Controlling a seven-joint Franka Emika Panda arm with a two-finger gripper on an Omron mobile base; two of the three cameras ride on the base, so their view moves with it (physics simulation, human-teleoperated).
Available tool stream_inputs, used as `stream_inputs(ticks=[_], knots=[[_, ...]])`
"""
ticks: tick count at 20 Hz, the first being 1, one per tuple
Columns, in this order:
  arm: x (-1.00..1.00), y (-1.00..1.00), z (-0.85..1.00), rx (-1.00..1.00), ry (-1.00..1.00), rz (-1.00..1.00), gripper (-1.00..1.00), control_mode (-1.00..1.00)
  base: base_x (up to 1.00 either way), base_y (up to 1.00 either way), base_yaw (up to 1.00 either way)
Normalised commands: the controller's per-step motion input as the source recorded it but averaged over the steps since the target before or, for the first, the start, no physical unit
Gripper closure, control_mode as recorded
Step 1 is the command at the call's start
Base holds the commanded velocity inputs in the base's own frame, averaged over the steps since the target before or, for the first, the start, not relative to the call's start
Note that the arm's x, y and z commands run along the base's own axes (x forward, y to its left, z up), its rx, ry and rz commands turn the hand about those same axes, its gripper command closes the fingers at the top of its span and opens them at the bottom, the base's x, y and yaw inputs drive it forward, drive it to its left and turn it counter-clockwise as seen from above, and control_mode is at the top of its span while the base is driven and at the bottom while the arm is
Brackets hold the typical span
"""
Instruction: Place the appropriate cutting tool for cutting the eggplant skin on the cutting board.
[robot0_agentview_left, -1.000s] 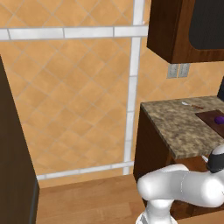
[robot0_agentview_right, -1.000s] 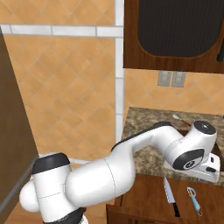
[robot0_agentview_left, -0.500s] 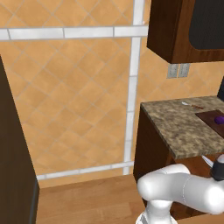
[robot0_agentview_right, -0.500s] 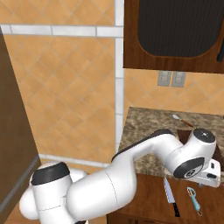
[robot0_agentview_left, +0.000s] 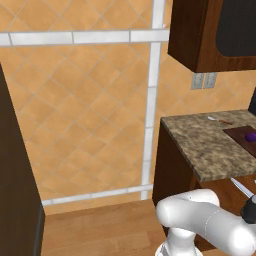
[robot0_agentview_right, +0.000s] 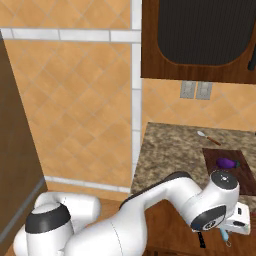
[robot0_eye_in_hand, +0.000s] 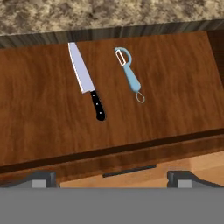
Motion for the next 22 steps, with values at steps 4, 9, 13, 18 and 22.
stream_inputs(ticks=[4, 9, 13, 18, 22], knots=[[0.19, 0.00, -0.07, 0.00, -0.01, 0.00, -1.00, -1.00, 0.00, 0.00, 0.00], [0.54, -0.02, -0.23, -0.01, -0.05, 0.00, -1.00, -1.00, 0.00, 0.00, 0.00], [0.57, -0.07, -0.11, 0.00, -0.02, 0.00, -1.00, -1.00, 0.00, 0.00, 0.00], [0.00, -0.16, -0.18, -0.01, -0.10, 0.00, -1.00, -1.00, 0.00, 0.00, 0.00], [-0.01, -0.58, -0.42, 0.00, -0.21, 0.04, -1.00, -1.00, 0.00, 0.00, 0.00]])
